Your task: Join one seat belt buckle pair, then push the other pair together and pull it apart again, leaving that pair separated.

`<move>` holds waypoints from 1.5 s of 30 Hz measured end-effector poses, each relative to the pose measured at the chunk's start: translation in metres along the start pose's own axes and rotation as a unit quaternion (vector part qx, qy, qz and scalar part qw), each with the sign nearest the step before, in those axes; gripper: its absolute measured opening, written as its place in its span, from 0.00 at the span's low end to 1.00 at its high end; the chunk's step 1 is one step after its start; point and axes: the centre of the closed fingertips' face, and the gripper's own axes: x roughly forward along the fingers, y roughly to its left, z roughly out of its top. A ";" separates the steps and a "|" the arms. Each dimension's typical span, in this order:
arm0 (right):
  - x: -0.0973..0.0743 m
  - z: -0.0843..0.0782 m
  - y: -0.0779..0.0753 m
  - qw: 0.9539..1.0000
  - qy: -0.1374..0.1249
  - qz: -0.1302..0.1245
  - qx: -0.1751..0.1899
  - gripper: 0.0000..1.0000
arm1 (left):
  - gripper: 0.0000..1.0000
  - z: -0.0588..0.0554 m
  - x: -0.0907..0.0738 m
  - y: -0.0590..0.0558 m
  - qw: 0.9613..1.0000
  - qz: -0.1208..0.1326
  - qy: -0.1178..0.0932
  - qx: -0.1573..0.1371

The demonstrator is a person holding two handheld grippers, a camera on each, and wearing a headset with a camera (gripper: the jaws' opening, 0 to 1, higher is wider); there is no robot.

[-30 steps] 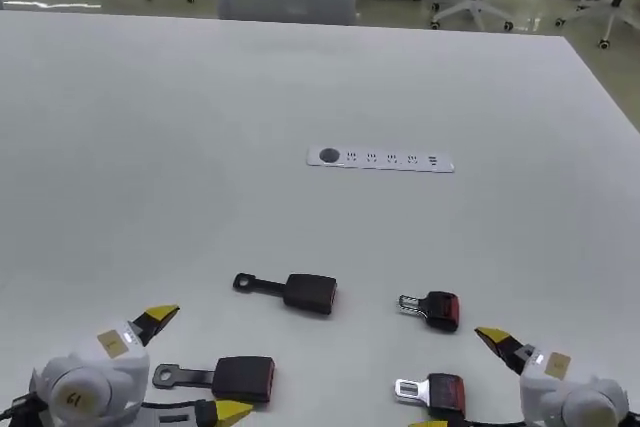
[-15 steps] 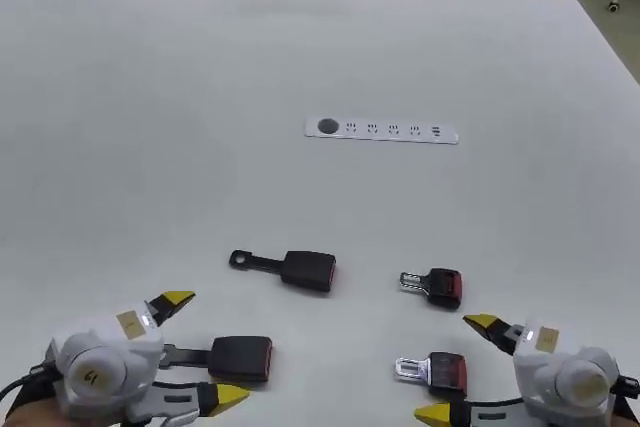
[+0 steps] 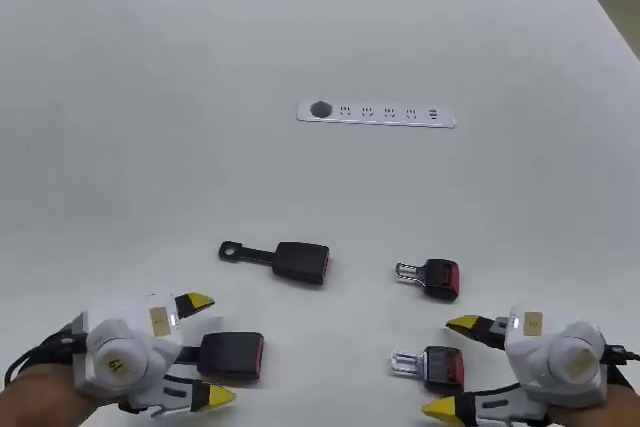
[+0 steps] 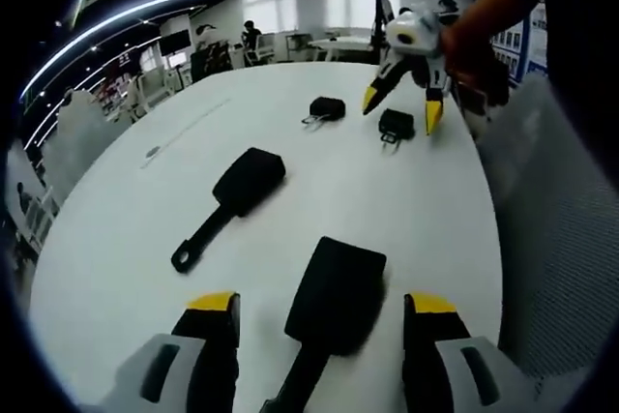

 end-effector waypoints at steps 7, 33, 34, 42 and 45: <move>0.004 -0.008 0.001 0.999 0.027 0.023 -0.021 0.57 | 0.60 -0.013 0.010 -0.002 0.998 -0.036 0.035 0.027; -0.006 -0.014 -0.003 0.994 0.032 0.065 -0.087 0.35 | 0.37 -0.010 0.013 -0.011 0.994 -0.084 0.036 0.066; -0.005 -0.013 -0.003 0.994 0.030 0.064 -0.086 0.35 | 0.37 -0.010 0.013 -0.010 0.993 -0.085 0.037 0.066; 0.001 -0.006 -0.001 0.995 0.007 0.061 -0.077 0.35 | 0.36 -0.008 0.013 -0.013 0.991 -0.097 0.042 0.084; 0.007 -0.001 0.001 0.995 -0.003 0.063 -0.077 0.35 | 0.36 -0.008 0.013 -0.013 0.991 -0.098 0.042 0.084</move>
